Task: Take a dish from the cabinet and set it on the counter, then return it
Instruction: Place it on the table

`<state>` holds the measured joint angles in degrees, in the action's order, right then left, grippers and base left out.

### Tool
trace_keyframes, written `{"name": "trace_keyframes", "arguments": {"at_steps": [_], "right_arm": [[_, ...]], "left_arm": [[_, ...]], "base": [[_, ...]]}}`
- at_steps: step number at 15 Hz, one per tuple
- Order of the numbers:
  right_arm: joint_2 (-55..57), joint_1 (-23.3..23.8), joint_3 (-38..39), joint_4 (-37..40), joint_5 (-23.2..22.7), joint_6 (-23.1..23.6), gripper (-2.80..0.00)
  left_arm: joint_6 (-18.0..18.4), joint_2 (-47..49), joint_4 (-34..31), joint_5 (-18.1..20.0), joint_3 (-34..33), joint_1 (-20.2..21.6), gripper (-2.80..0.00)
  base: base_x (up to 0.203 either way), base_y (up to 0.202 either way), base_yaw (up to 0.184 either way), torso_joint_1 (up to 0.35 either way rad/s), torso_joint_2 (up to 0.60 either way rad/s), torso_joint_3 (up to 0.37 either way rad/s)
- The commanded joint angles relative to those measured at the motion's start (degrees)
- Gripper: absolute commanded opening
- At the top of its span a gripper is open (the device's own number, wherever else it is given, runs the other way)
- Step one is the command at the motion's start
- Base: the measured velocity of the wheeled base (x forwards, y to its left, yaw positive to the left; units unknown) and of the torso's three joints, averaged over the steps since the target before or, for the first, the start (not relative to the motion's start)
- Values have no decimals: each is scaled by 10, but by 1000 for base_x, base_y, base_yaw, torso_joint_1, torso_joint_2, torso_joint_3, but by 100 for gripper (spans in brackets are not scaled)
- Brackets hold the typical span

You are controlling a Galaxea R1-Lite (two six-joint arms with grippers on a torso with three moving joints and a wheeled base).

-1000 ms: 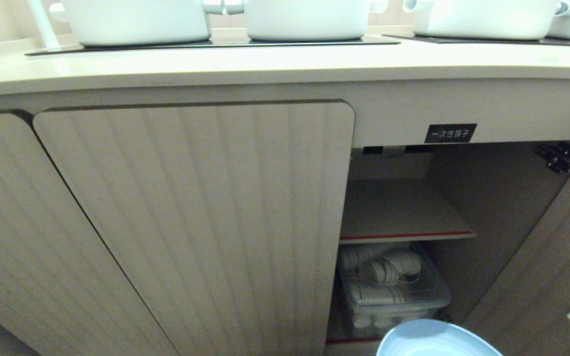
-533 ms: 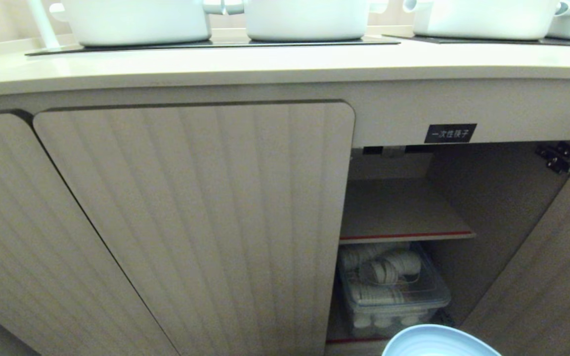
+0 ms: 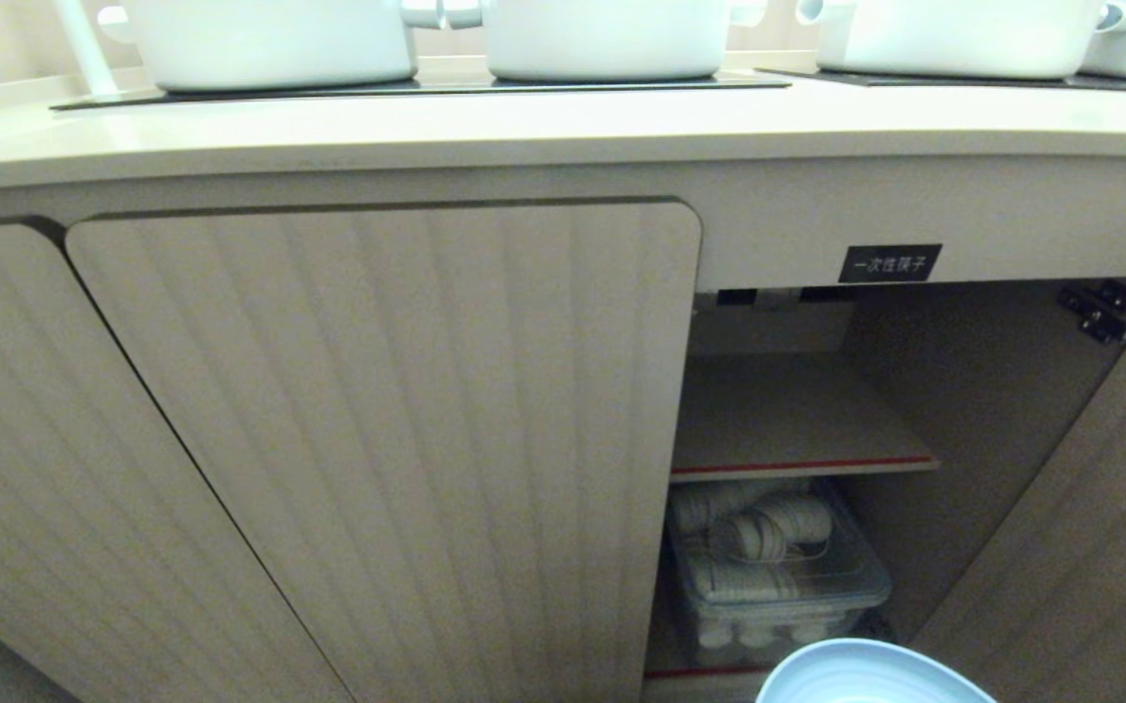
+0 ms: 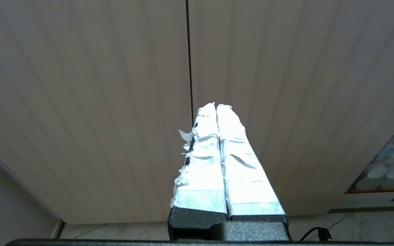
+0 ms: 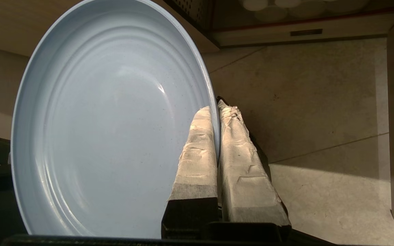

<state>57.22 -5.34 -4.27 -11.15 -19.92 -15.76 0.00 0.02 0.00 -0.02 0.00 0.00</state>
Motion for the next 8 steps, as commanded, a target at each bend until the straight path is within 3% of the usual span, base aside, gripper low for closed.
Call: {"name": "trace_keyframes", "arguments": {"at_steps": [1,8], "right_arm": [[2,0,0,-1,-1,-1,-280],[2,0,0,1,9,-1,-280]], "left_arm": [[0,0,0,-1,0,0,-280],[0,0,0,-1,0,0,-280]], "base": [[0,0,0,0,0,0],[0,0,0,0,0,0]]}}
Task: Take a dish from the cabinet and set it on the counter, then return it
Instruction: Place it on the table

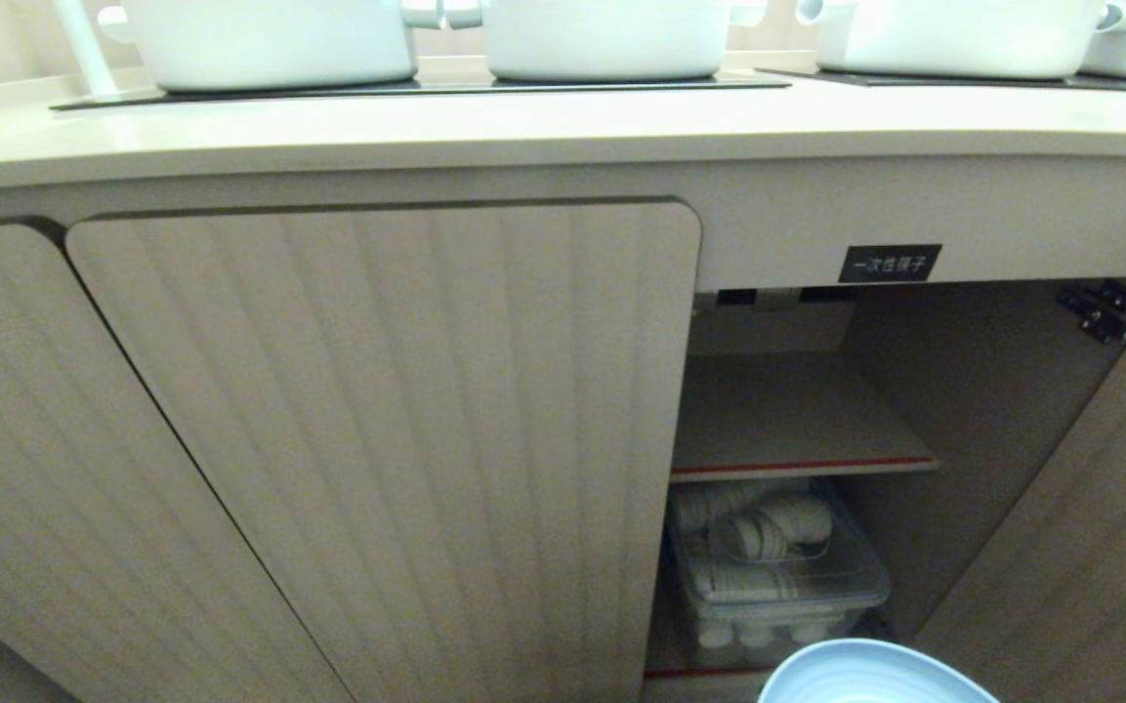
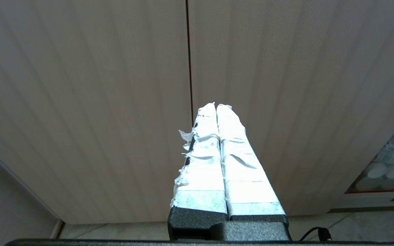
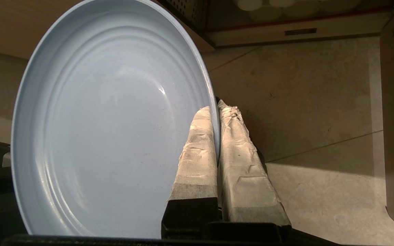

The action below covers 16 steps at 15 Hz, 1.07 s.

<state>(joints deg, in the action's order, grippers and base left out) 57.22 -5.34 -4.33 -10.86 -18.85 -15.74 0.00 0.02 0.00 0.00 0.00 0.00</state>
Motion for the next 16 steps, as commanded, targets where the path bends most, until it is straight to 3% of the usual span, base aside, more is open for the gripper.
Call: {"name": "trace_keyframes", "arguments": {"at_steps": [1,16], "right_arm": [[1,0,1,-2,-1,-1,-280],[1,0,-1,-3,0,0,-280]], "left_arm": [[0,0,0,-1,0,0,-280],[0,0,0,-1,0,0,-280]], "base": [[0,0,0,0,0,0],[0,0,0,0,0,0]]}}
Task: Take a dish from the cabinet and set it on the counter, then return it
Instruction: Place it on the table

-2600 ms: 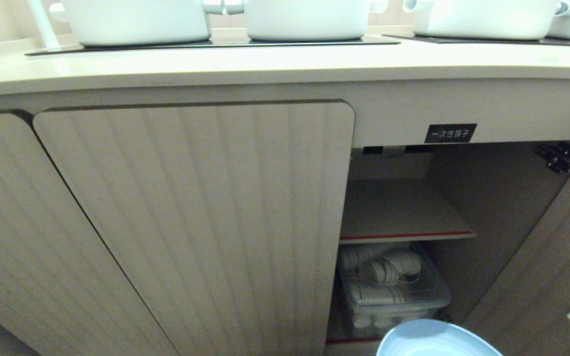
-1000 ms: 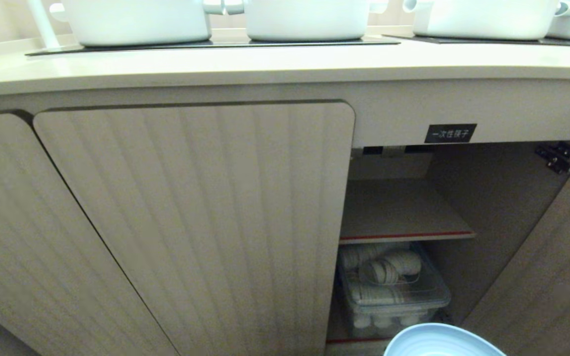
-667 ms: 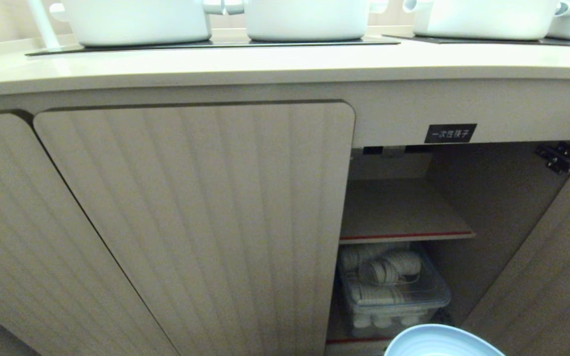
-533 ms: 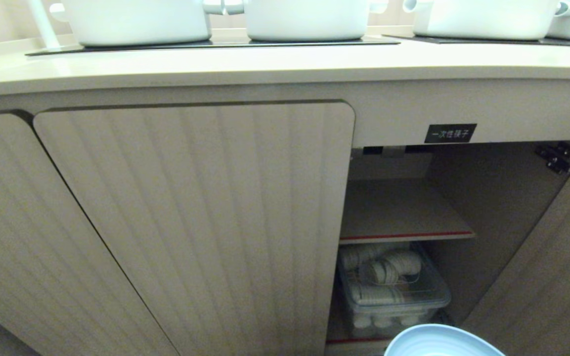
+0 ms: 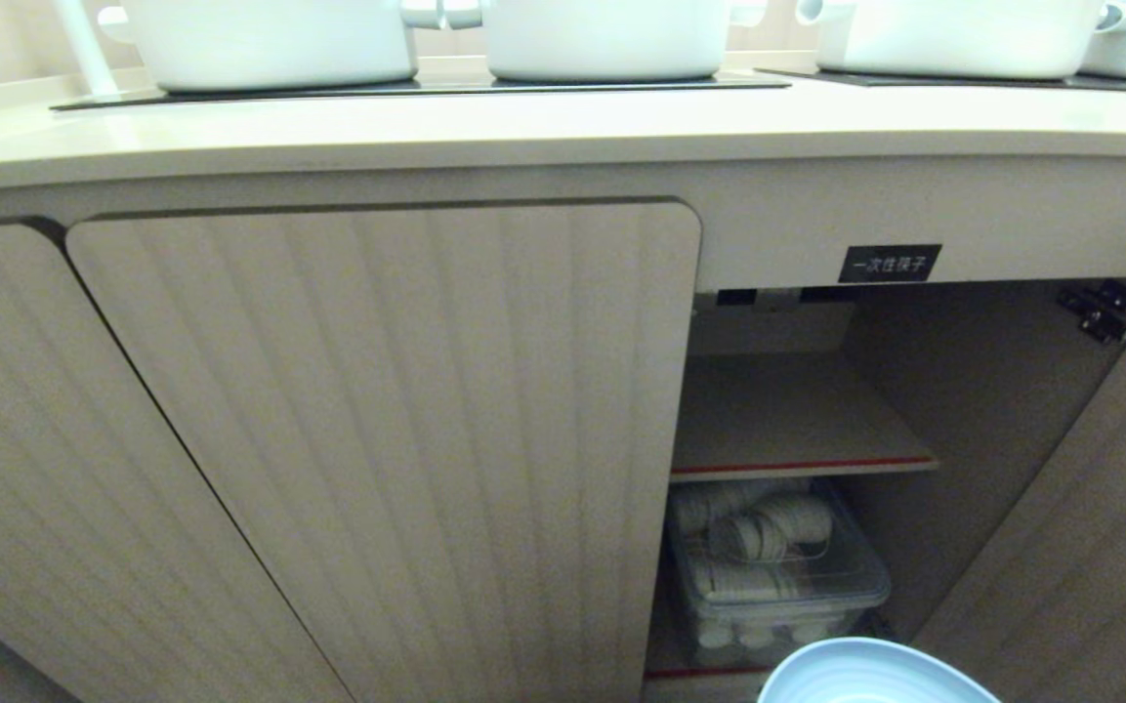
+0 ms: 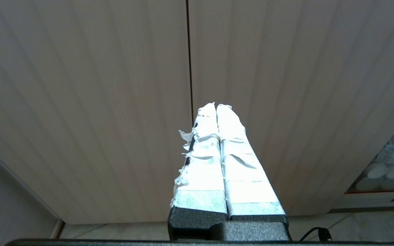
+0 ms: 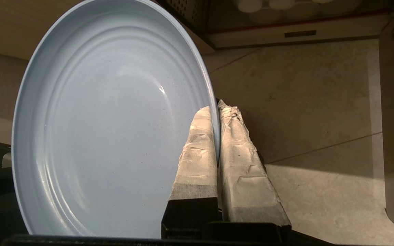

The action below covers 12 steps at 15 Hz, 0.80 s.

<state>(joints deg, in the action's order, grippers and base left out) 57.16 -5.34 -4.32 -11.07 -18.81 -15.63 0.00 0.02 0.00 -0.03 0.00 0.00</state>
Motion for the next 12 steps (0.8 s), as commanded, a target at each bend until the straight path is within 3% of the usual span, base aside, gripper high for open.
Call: {"name": "trace_keyframes", "arguments": {"at_steps": [1,6,12], "right_arm": [[1,0,-2,-1,-1,-1,-280],[1,0,-3,-1,-1,-1,-280],[-1,0,-3,-1,-1,-1,-280]], "left_arm": [[0,0,0,-1,0,0,-280],[0,0,0,0,0,0,-280],[0,0,0,0,0,0,-280]], "base": [[0,0,0,0,0,0],[0,0,0,59,-175,-207],[0,0,0,140,-516,-310]]}}
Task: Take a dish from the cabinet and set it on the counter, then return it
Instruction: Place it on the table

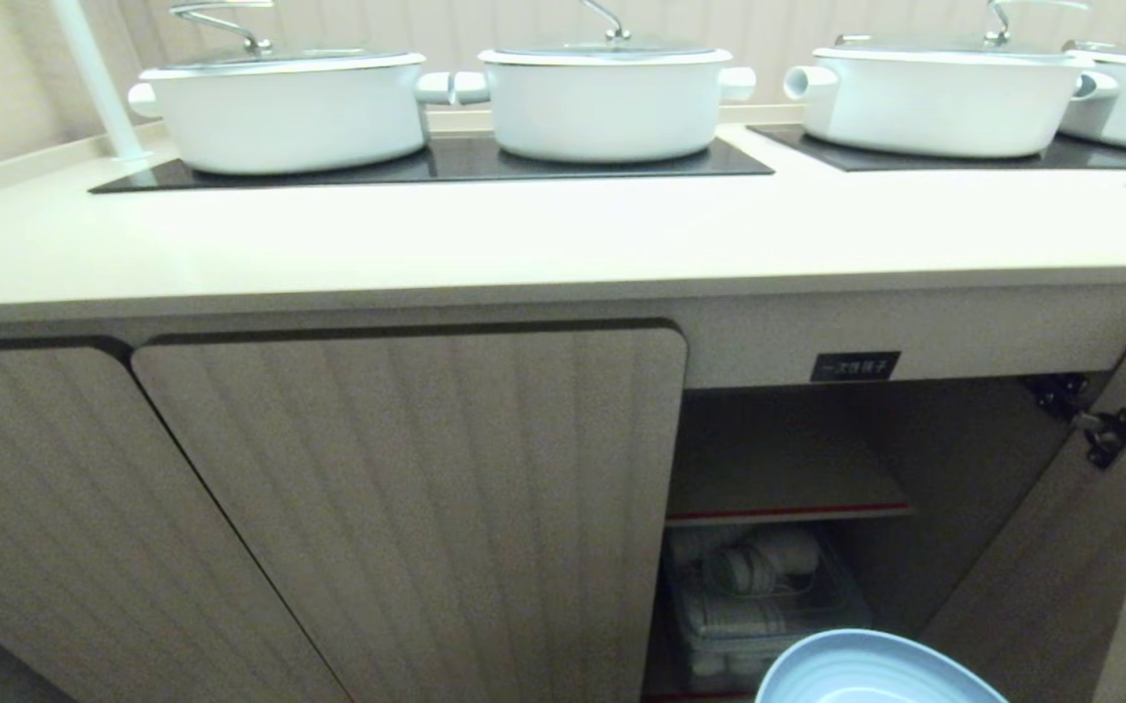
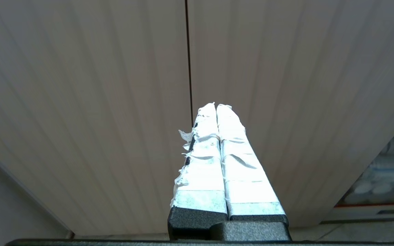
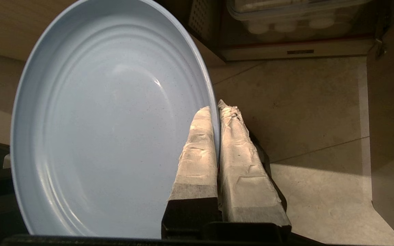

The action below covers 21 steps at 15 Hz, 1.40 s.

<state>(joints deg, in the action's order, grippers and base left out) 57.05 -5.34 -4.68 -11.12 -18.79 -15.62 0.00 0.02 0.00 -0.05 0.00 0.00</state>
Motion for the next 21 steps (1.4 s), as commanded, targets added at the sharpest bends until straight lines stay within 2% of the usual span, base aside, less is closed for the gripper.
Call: {"name": "trace_keyframes", "arguments": {"at_steps": [1,21], "right_arm": [[0,0,1,0,-1,-1,-280],[-2,-1,1,-1,-1,4,-280]], "left_arm": [[0,0,0,0,0,0,-280],[0,0,0,0,0,0,-280]], "base": [[0,0,0,168,-468,-290],[0,0,0,225,-515,-292]]}}
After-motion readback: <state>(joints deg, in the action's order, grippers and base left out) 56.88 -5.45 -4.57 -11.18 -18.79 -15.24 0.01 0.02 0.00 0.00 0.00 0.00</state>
